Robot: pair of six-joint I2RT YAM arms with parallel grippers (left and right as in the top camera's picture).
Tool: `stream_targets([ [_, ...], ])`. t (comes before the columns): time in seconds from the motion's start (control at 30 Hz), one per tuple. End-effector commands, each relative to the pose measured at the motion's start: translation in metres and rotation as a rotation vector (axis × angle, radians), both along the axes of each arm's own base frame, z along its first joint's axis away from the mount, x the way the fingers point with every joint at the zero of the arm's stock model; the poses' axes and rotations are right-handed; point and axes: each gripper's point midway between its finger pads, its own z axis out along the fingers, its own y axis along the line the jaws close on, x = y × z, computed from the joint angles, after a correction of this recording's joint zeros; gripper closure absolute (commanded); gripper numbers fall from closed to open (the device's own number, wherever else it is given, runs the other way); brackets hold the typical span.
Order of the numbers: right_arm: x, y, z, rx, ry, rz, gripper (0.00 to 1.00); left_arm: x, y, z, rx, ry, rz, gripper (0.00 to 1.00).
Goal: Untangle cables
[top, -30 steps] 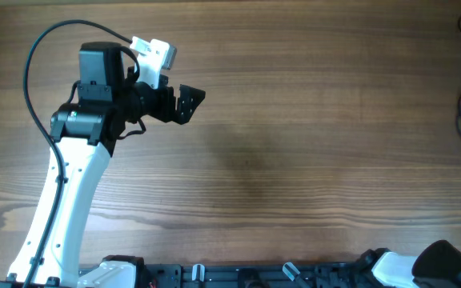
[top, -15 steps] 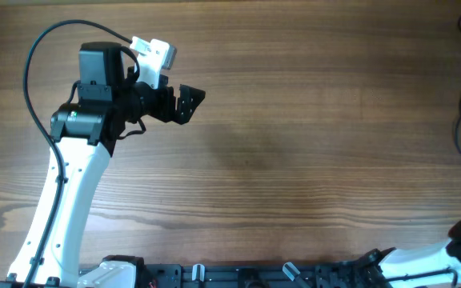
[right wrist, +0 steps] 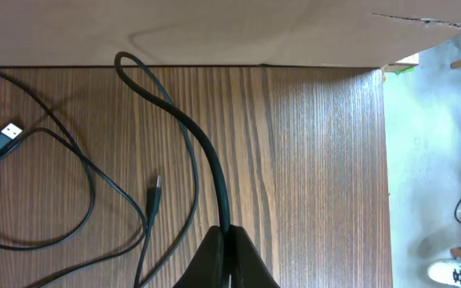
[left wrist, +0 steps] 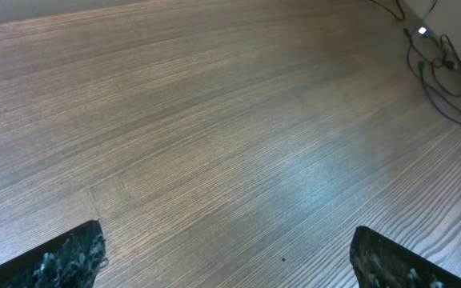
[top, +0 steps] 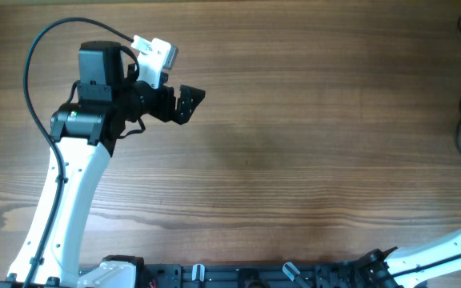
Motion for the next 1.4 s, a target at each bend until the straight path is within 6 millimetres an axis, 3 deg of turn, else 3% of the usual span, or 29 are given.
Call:
stream_targets([
  [0.0,0.0,-0.001,-0.001,-0.01,0.012,-0.018,0.82,0.003,-0.001,0.002,0.015,-0.019,-0.009,0.0],
  [0.07,0.0,-0.001,-0.001,-0.01,0.012,-0.018,0.64,0.003,-0.001,0.002,0.015,-0.019,-0.008,0.0],
  [0.1,0.0,-0.001,-0.001,-0.009,0.012,-0.017,0.59,0.003,-0.001,0.002,0.015,-0.019,-0.009,0.0],
  [0.33,0.001,0.0,-0.001,-0.007,0.012,-0.015,0.48,0.003,-0.001,0.002,0.015,-0.018,-0.009,0.0],
  [0.6,0.017,0.016,0.001,0.032,-0.029,0.034,0.36,0.004,-0.001,0.004,0.017,-0.031,-0.01,0.0],
  [0.73,0.035,0.032,0.03,-0.02,-0.062,0.097,0.32,0.011,0.005,0.005,0.043,-0.058,0.022,0.0],
  [0.8,0.042,0.042,0.05,-0.061,-0.073,0.14,0.09,0.014,0.006,0.007,0.048,-0.069,0.029,0.0],
  [0.93,0.05,0.063,0.079,-0.107,-0.111,0.185,0.0,0.025,0.022,0.007,0.111,-0.099,0.114,0.0],
  [1.07,0.062,0.09,0.103,-0.139,-0.143,0.25,0.0,0.042,0.036,0.019,0.111,-0.146,0.24,0.0],
  [1.23,0.082,0.124,0.131,-0.185,-0.194,0.354,0.01,0.043,0.051,0.03,0.121,-0.166,0.343,0.0],
  [1.37,0.105,0.164,0.152,-0.203,-0.246,0.499,0.0,0.038,0.067,0.043,0.124,-0.183,0.455,0.0],
])
